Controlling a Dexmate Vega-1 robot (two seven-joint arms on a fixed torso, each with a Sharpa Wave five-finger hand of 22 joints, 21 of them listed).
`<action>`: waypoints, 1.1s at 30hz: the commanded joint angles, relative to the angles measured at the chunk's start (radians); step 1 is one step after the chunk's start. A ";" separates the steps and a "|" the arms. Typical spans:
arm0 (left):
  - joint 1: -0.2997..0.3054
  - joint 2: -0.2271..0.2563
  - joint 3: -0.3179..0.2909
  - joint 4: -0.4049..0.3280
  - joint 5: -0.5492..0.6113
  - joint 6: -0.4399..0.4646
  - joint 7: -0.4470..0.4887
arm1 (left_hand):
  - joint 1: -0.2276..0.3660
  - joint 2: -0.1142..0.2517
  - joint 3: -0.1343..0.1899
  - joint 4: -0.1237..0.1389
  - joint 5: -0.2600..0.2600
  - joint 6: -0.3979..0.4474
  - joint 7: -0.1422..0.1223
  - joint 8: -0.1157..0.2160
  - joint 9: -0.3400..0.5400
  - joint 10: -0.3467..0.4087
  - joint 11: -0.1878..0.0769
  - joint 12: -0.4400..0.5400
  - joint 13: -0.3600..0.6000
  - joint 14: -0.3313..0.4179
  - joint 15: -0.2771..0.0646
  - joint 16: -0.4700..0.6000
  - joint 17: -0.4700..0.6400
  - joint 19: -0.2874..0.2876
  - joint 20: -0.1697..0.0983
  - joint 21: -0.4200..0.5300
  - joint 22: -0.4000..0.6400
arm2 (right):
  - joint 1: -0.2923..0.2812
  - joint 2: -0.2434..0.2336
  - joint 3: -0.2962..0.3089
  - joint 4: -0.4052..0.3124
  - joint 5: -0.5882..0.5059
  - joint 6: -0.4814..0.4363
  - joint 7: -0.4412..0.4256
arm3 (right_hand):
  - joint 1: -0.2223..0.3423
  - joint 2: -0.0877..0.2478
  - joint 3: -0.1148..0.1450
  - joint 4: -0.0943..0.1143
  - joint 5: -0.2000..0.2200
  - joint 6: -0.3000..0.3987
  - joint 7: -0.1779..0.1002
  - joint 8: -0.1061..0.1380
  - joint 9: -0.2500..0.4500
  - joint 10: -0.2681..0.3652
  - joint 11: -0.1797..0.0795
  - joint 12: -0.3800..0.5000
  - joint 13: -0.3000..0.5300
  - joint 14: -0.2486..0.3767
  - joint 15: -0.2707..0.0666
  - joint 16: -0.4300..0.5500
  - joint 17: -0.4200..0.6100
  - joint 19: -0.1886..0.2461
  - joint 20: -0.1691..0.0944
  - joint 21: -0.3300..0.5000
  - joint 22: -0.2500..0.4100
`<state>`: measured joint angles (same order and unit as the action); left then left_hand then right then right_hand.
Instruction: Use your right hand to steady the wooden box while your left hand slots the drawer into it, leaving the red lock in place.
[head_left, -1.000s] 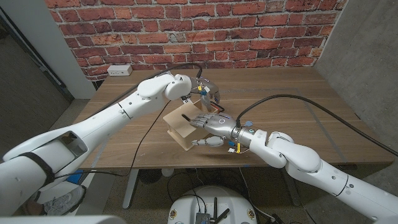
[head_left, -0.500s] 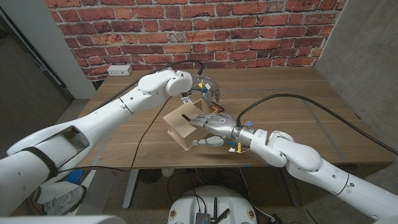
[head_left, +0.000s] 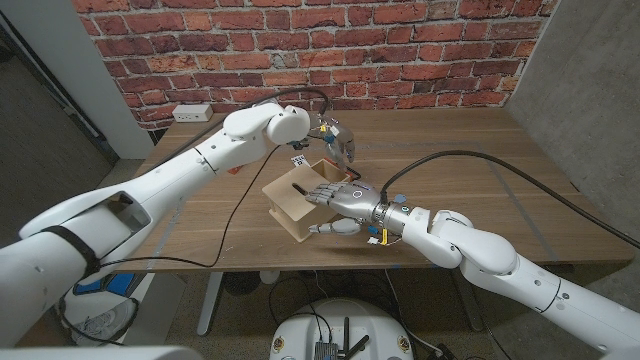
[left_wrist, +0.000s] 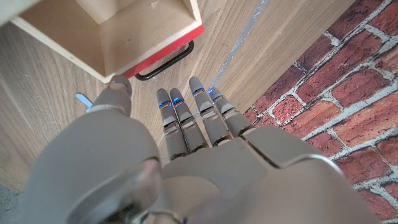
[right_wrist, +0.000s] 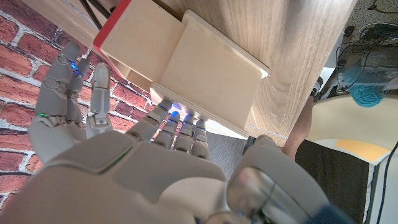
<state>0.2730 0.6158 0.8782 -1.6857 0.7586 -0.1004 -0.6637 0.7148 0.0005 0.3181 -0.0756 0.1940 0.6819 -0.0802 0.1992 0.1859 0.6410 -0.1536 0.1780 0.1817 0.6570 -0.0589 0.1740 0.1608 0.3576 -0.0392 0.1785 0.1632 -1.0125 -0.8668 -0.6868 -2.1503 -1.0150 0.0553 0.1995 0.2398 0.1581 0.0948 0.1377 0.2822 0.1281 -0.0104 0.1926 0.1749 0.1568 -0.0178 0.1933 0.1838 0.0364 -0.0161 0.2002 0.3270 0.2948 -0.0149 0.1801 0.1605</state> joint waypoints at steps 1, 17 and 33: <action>-0.072 -0.041 0.014 0.108 -0.134 -0.018 -0.078 | -0.073 0.035 -0.005 0.040 -0.010 -0.008 0.007 -0.008 -0.002 0.006 0.010 0.007 -0.002 0.000 -0.106 0.005 0.007 -0.006 -0.138 0.001 0.001 | -0.001 -0.004 -0.002 -0.002 -0.009 0.003 -0.006 | 0.006 0.009 -0.001 0.006 0.007 0.008 -0.001 0.006 0.005 0.008 0.001 0.004 0.006 0.012 0.001 0.007 0.002 0.010 -0.002 0.007 0.006; -0.174 -0.086 0.068 0.253 -0.288 -0.055 -0.174 | -0.204 0.103 -0.013 0.106 -0.017 -0.016 0.045 -0.015 -0.008 0.005 0.024 0.009 -0.003 0.011 -0.102 0.009 0.006 -0.009 -0.128 0.002 0.000 | -0.005 0.000 -0.002 -0.005 -0.011 -0.004 -0.002 | 0.006 0.009 -0.001 0.006 0.007 0.008 -0.001 0.006 0.005 0.008 0.001 0.004 0.006 0.012 0.001 0.007 0.002 0.010 -0.002 0.007 0.006; -0.232 -0.109 0.122 0.304 -0.286 -0.080 -0.202 | -0.266 0.126 0.003 0.105 -0.017 0.079 0.057 0.004 -0.010 0.108 0.007 0.026 -0.005 0.104 -0.121 0.016 0.001 0.003 -0.122 0.003 -0.002 | 0.009 0.008 -0.008 0.005 -0.012 0.007 -0.004 | 0.006 0.009 -0.001 0.006 0.007 0.008 -0.001 0.006 0.005 0.008 0.001 0.004 0.006 0.012 0.001 0.007 0.002 0.010 -0.002 0.007 0.006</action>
<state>0.0840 0.5280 0.9660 -1.4334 0.4947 -0.1626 -0.8344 0.4605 0.1268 0.3122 0.0274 0.1807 0.7536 -0.0244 0.2010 0.1768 0.7383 -0.1499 0.2003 0.1765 0.7491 -0.0787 0.1851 0.1627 0.3537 -0.0431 0.1784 0.1581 -1.0122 -0.8637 -0.6907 -2.1507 -1.0258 0.0546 0.1956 0.2398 0.1581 0.0948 0.1377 0.2822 0.1282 -0.0103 0.1926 0.1748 0.1568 -0.0178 0.1933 0.1836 0.0364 -0.0161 0.2002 0.3270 0.2966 -0.0162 0.1840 0.1611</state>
